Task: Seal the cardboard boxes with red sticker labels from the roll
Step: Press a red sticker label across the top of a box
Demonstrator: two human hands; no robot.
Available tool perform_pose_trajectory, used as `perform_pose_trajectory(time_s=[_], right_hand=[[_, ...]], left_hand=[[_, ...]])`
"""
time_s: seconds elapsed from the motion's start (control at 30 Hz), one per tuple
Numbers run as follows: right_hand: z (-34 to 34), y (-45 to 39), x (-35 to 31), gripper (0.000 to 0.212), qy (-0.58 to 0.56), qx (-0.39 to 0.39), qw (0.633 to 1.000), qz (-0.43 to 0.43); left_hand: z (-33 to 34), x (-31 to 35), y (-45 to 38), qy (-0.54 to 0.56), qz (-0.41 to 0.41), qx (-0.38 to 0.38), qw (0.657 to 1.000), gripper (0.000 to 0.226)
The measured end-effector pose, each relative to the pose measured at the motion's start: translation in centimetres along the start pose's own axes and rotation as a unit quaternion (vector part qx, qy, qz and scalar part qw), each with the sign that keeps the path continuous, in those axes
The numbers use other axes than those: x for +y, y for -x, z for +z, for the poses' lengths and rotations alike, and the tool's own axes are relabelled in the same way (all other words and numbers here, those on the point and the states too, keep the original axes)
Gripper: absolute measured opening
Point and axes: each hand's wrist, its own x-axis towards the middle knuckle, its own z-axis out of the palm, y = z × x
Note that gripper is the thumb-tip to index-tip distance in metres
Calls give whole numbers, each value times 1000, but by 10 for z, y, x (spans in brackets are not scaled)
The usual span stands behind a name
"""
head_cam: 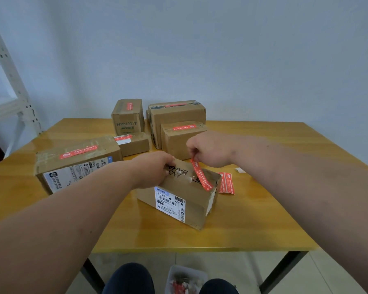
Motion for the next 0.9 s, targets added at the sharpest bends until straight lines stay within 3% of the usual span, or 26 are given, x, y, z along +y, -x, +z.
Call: perform_pose_trajectory(time_s=[0.4, 0.63, 0.9], right_hand=[[-17, 8, -7, 14, 88, -3, 996, -6], [-21, 14, -6, 14, 75, -4, 997, -1], [-21, 22, 4, 14, 69, 14, 997, 20]], left_hand=[[2, 1, 1, 0, 8, 0, 1000, 42], [2, -1, 2, 10, 8, -15, 1000, 45], [4, 3, 3, 31, 4, -31, 999, 76]])
